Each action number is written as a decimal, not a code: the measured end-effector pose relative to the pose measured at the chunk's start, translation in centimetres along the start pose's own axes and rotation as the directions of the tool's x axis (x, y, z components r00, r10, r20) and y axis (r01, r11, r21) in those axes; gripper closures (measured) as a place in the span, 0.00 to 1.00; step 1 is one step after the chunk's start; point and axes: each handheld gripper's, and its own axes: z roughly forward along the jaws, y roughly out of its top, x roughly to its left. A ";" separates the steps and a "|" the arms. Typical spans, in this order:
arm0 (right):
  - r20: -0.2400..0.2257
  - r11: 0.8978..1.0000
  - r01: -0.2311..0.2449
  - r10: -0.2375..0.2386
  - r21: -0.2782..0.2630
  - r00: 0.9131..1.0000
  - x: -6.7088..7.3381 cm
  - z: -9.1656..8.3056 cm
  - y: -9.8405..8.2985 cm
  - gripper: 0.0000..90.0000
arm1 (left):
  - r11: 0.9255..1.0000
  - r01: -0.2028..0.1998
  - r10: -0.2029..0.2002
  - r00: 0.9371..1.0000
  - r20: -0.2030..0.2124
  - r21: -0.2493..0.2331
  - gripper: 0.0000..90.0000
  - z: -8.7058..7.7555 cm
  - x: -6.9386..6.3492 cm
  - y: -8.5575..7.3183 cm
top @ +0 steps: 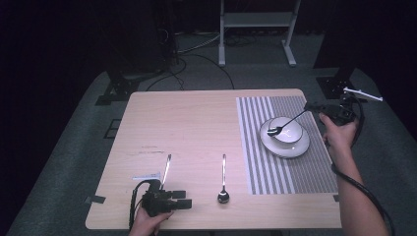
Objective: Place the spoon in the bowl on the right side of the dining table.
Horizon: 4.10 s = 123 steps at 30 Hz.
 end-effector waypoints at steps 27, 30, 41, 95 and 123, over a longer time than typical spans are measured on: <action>0.072 0.998 -0.045 0.048 -0.049 0.996 -2.5 -0.9 -0.4 0.99 | 1.000 0.003 -0.003 1.000 0.000 -0.002 0.06 0.0 0.1 -0.1; 0.083 0.997 -0.052 0.056 -0.054 0.995 -2.9 -0.9 -0.5 0.99 | 1.000 0.002 -0.002 1.000 0.001 -0.003 0.06 0.0 0.0 -0.1; 0.108 0.996 -0.061 0.067 -0.061 0.992 -4.0 -0.7 -0.9 0.99 | 1.000 0.002 -0.002 1.000 0.002 0.000 0.06 0.1 0.1 -0.1; -0.005 0.995 -0.102 0.102 -0.020 0.995 -6.5 1.0 -5.2 0.49 | 1.000 0.003 -0.003 1.000 -0.001 -0.002 0.07 0.0 0.0 -0.2; -0.087 0.998 -0.053 0.056 0.043 0.995 -5.3 -1.2 -10.0 0.48 | 1.000 0.000 0.000 1.000 -0.001 -0.005 0.06 -0.1 -0.1 -0.2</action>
